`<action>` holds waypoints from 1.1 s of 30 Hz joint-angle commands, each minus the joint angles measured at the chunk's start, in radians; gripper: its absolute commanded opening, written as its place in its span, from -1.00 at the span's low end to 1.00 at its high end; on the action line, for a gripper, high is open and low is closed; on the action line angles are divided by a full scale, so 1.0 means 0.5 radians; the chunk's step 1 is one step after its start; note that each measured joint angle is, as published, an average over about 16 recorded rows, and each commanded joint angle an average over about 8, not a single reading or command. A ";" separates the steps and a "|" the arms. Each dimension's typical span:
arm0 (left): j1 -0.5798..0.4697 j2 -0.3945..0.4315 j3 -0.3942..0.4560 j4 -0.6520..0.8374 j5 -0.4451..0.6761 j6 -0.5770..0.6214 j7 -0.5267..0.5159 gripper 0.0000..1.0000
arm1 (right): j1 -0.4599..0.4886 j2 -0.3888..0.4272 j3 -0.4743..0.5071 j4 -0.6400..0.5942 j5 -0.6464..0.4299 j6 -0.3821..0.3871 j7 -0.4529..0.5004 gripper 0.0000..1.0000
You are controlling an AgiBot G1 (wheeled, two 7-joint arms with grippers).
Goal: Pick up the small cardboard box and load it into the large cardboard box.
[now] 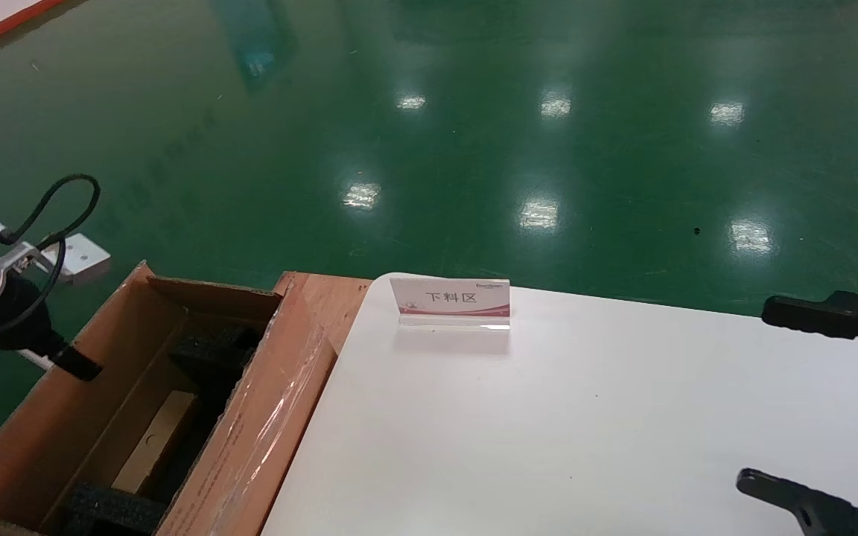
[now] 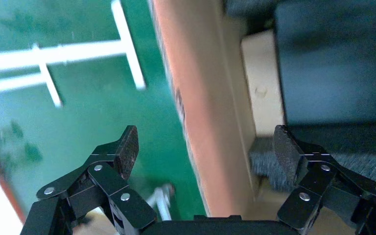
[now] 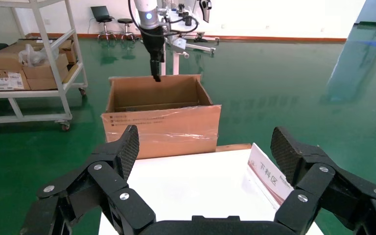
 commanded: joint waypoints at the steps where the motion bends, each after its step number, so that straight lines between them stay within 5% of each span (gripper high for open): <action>1: -0.059 -0.026 -0.007 -0.068 0.036 -0.019 -0.006 1.00 | 0.000 0.000 0.000 0.000 0.000 0.000 0.000 1.00; 6: -0.256 -0.186 -0.120 -0.200 -0.147 -0.051 0.309 1.00 | 0.000 0.000 -0.001 0.000 0.000 0.000 0.000 1.00; 18: -0.319 -0.430 -0.450 -0.089 -1.191 0.220 1.370 1.00 | 0.000 0.001 -0.002 0.000 0.001 0.001 -0.001 1.00; 26: -0.190 -0.402 -0.584 -0.025 -1.427 0.320 1.544 1.00 | 0.000 0.001 -0.002 -0.001 0.001 0.001 -0.001 1.00; 33: 0.134 -0.346 -0.988 -0.029 -1.474 0.383 1.656 1.00 | 0.001 0.001 -0.003 -0.002 0.002 0.001 -0.002 1.00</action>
